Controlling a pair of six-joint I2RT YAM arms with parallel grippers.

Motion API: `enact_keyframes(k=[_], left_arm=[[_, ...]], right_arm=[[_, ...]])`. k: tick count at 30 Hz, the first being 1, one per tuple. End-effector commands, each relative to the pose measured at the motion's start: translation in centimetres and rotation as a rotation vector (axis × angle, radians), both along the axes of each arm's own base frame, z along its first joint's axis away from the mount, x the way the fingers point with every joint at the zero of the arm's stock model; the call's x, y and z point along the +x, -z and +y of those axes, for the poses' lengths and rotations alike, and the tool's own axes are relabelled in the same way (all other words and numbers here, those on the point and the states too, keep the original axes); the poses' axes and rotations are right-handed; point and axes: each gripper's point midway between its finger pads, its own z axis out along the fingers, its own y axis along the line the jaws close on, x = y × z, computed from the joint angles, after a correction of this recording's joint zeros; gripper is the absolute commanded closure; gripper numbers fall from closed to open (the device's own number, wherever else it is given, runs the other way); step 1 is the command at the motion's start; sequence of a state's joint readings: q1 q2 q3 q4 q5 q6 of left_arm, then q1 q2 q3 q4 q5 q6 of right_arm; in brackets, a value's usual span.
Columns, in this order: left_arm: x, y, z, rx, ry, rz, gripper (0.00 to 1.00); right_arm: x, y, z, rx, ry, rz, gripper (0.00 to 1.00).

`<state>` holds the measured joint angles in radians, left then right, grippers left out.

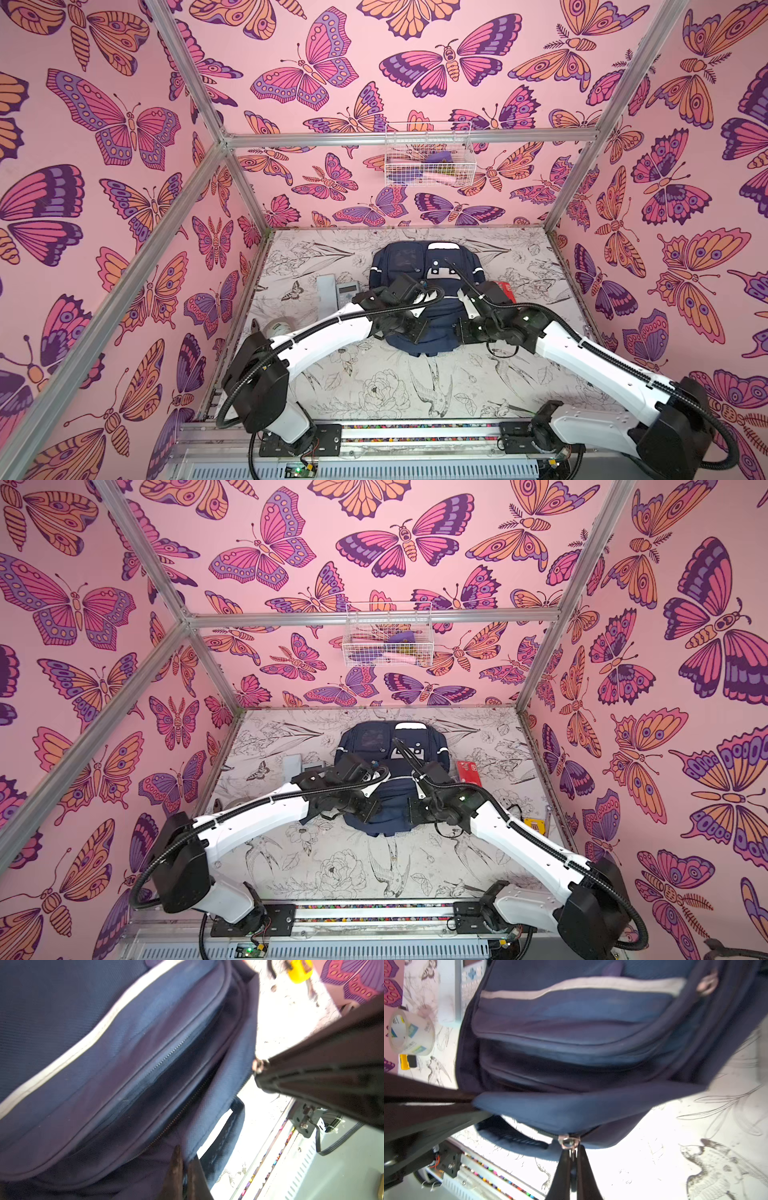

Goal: Pack the student bag

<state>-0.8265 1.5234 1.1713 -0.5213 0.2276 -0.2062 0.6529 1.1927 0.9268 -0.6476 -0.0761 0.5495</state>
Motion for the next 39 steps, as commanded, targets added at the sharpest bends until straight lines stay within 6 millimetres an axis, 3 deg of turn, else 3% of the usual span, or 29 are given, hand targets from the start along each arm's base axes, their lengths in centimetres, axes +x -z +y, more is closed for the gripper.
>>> enact_keyframes(k=[1, 9, 17, 27, 33, 34, 35, 37, 38, 39], left_arm=[[0.3, -0.6, 2.0, 0.029, -0.056, -0.024, 1.00], [-0.5, -0.6, 1.7, 0.002, -0.042, 0.008, 1.00], [-0.8, -0.2, 1.2, -0.018, -0.044, 0.049, 1.00], [-1.1, 0.2, 1.2, -0.022, -0.042, 0.070, 1.00], [-1.4, 1.0, 0.9, -0.026, -0.041, 0.099, 1.00], [-1.5, 1.1, 0.7, -0.031, -0.034, 0.114, 0.89], [-1.7, 1.1, 0.5, -0.038, -0.027, 0.127, 0.70], [-1.7, 0.6, 0.5, -0.046, -0.027, 0.119, 0.51], [-1.5, 0.2, 0.7, -0.045, -0.034, 0.097, 0.38], [-1.4, -0.2, 1.0, -0.044, -0.040, 0.077, 0.31]], right_arm=[[1.4, 0.8, -4.3, -0.144, 0.096, -0.013, 1.00], [5.2, 1.8, -5.9, -0.212, 0.119, -0.001, 1.00], [8.1, 4.0, -7.2, -0.271, 0.142, 0.043, 1.00], [10.1, 5.1, -8.0, -0.301, 0.162, 0.046, 1.00], [9.9, 5.1, -7.1, -0.257, 0.125, 0.055, 1.00], [9.6, 5.2, -6.9, -0.251, 0.119, 0.067, 0.95], [9.3, 4.9, -6.9, -0.241, 0.121, 0.069, 0.86], [8.6, 3.8, -7.2, -0.227, 0.139, 0.056, 0.67], [8.1, 3.1, -7.4, -0.217, 0.152, 0.044, 0.62], [7.7, 2.3, -7.6, -0.209, 0.162, 0.033, 0.59]])
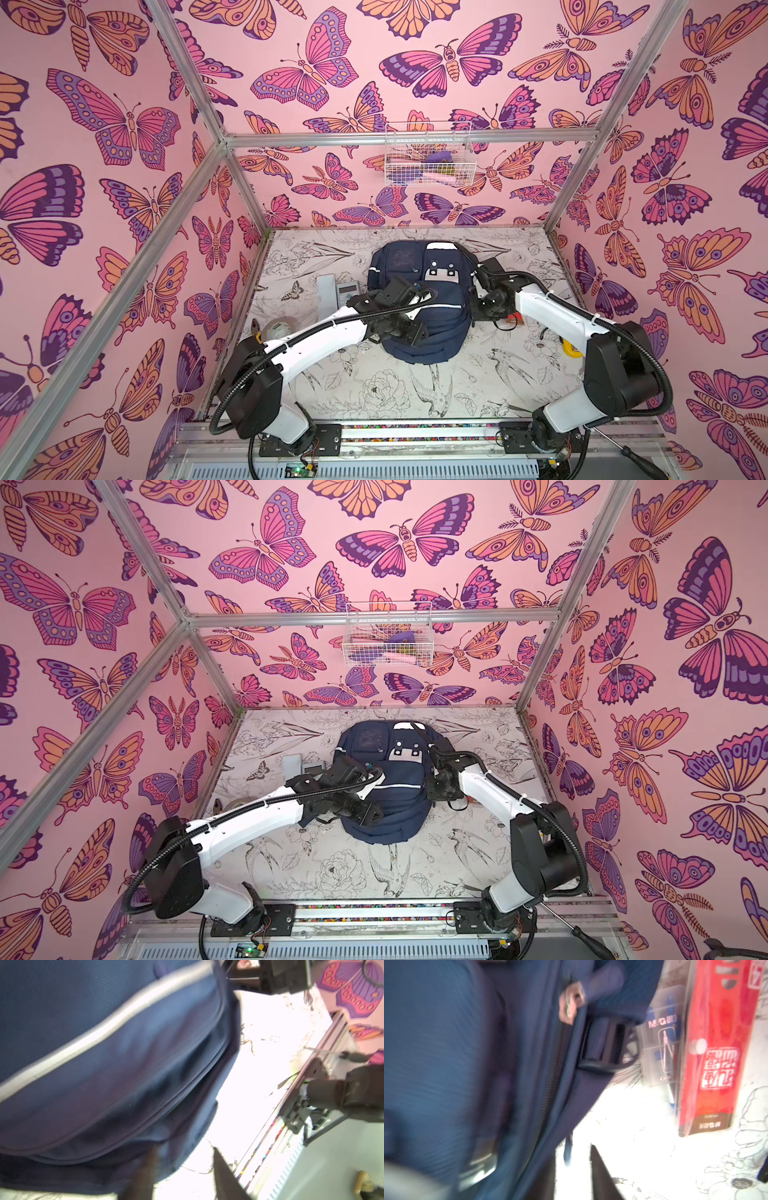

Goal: Pack the student bag

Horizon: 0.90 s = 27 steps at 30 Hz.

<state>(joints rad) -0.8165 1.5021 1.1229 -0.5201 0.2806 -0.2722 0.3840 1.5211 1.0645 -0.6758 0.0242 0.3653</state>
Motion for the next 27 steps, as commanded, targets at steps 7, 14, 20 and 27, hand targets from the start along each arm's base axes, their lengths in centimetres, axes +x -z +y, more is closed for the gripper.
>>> enact_keyframes(k=[7, 14, 20, 27], left_arm=[[1.7, -2.0, 1.6, 0.090, 0.028, -0.152, 0.20], [4.4, 1.4, 0.0, 0.220, 0.104, -0.165, 0.20], [6.4, 3.3, -0.4, 0.294, 0.077, -0.175, 0.15], [8.7, 4.1, -0.5, 0.375, 0.009, -0.227, 0.43]], right_arm=[[-2.3, -7.5, -0.4, 0.154, 0.095, -0.144, 0.34], [-0.6, -8.5, 1.4, 0.300, 0.189, -0.160, 0.36], [1.5, -8.3, 1.2, 0.259, 0.212, -0.134, 0.39], [4.1, -6.0, -1.1, 0.280, 0.339, -0.036, 0.53]])
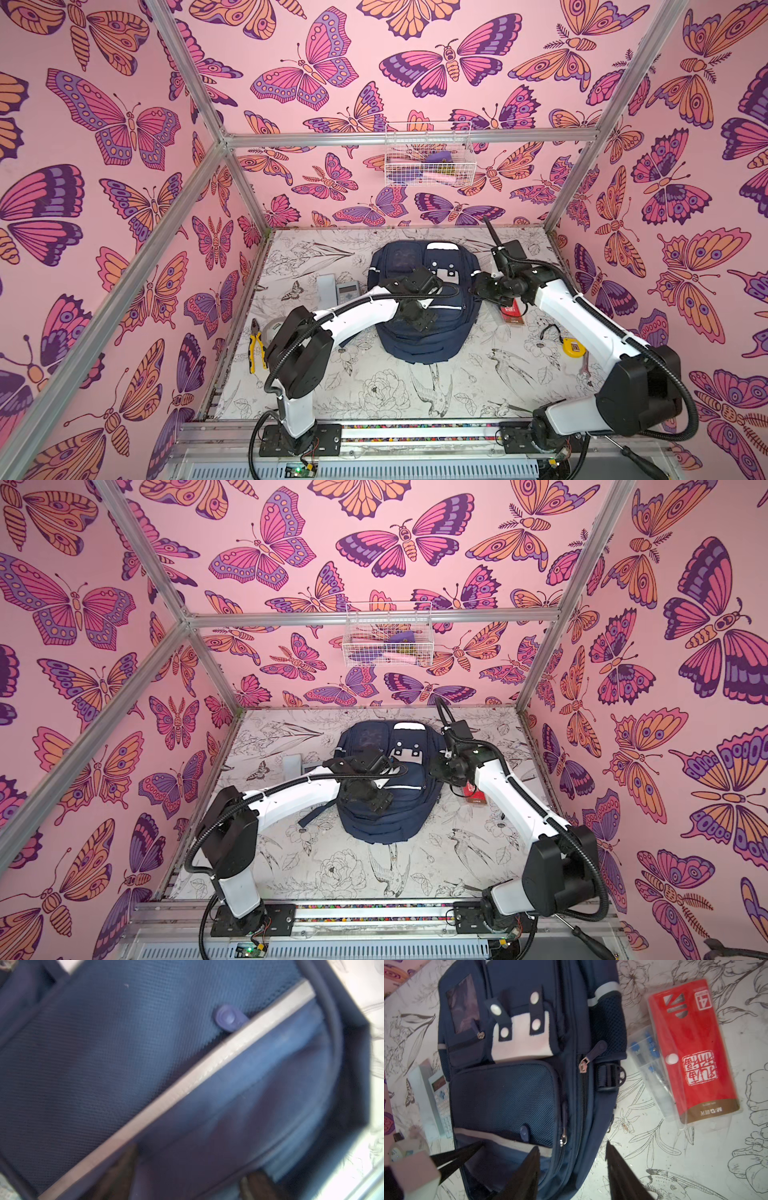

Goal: Pack the student bag

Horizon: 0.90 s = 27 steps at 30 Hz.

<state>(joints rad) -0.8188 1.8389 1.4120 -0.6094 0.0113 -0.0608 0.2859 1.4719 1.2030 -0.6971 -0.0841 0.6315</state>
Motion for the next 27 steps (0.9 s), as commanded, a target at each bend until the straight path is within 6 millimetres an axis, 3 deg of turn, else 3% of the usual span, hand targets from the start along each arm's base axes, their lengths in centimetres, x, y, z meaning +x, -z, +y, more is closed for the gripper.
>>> enact_keyframes(k=[1, 4, 9, 13, 21, 27], left_arm=[[1.4, -0.5, 0.8, 0.055, -0.047, -0.066, 0.51], [1.2, -1.0, 0.6, 0.024, -0.047, -0.075, 0.78], [1.0, -0.8, 0.7, 0.019, -0.052, -0.069, 1.00], [0.7, -0.6, 0.5, 0.009, -0.054, -0.055, 1.00], [0.1, -0.1, 0.5, -0.010, -0.037, -0.040, 1.00], [0.0, 0.1, 0.5, -0.023, -0.039, -0.043, 1.00]], right_arm=[[1.2, 0.8, -0.5, 0.054, 0.038, 0.054, 0.55], [3.2, 2.2, -0.2, 0.121, 0.044, 0.087, 0.57], [6.2, 3.8, -0.2, 0.234, 0.085, 0.102, 0.63], [7.2, 5.7, -0.3, 0.268, 0.132, 0.130, 0.66], [9.2, 7.3, -0.3, 0.308, 0.225, 0.122, 0.68], [8.7, 8.8, -1.5, 0.250, 0.306, 0.179, 0.69]])
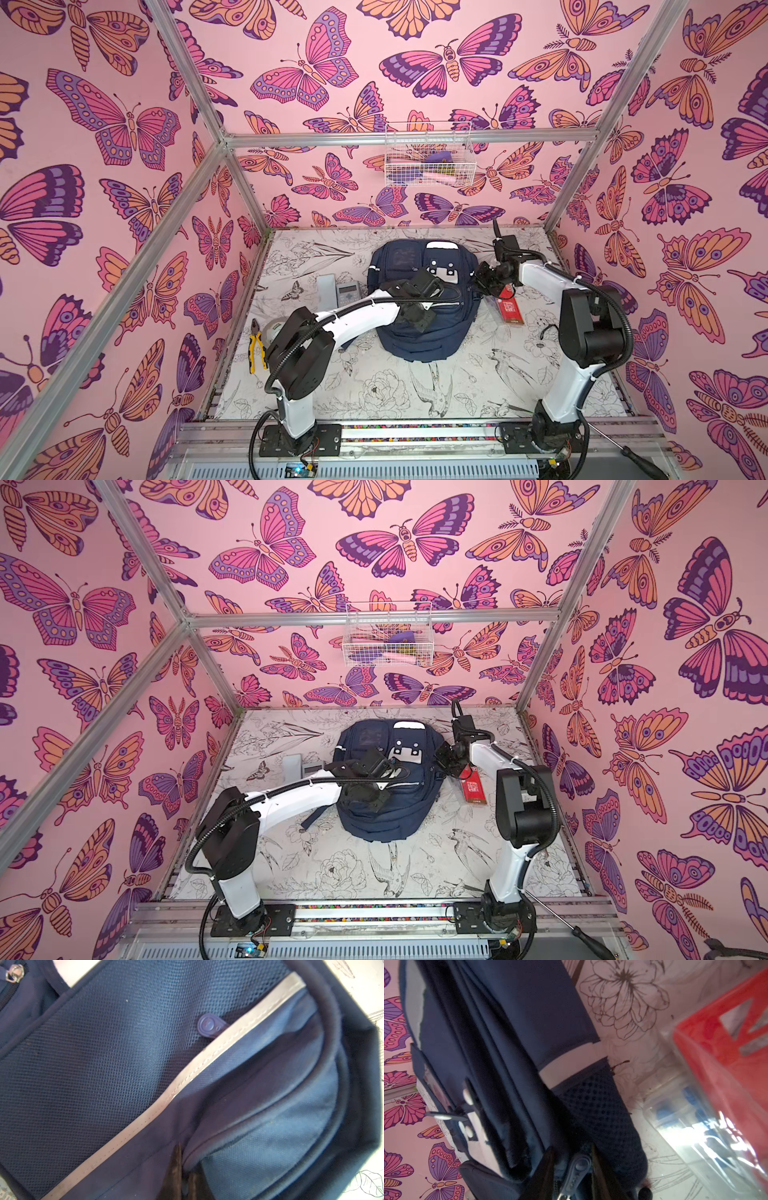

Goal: Pack the student bag

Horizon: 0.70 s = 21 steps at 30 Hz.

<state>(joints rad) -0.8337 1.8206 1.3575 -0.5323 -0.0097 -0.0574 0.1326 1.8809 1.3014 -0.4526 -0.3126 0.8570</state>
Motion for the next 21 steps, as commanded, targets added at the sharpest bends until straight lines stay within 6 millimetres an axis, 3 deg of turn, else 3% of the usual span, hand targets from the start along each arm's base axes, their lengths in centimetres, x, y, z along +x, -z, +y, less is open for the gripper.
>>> enact_keyframes(k=[1, 13, 21], left_arm=[[0.1, -0.3, 0.8, -0.012, -0.048, -0.001, 1.00], [-0.1, 0.1, 1.3, -0.012, -0.071, -0.003, 1.00], [1.0, -2.6, -0.1, -0.153, -0.159, 0.047, 1.00]], right_arm=[[0.4, 0.0, -0.9, -0.033, 0.067, 0.025, 0.69], [1.0, -1.9, -1.3, -0.078, 0.014, -0.033, 1.00], [-0.5, -6.2, 0.5, -0.102, -0.126, -0.230, 1.00]])
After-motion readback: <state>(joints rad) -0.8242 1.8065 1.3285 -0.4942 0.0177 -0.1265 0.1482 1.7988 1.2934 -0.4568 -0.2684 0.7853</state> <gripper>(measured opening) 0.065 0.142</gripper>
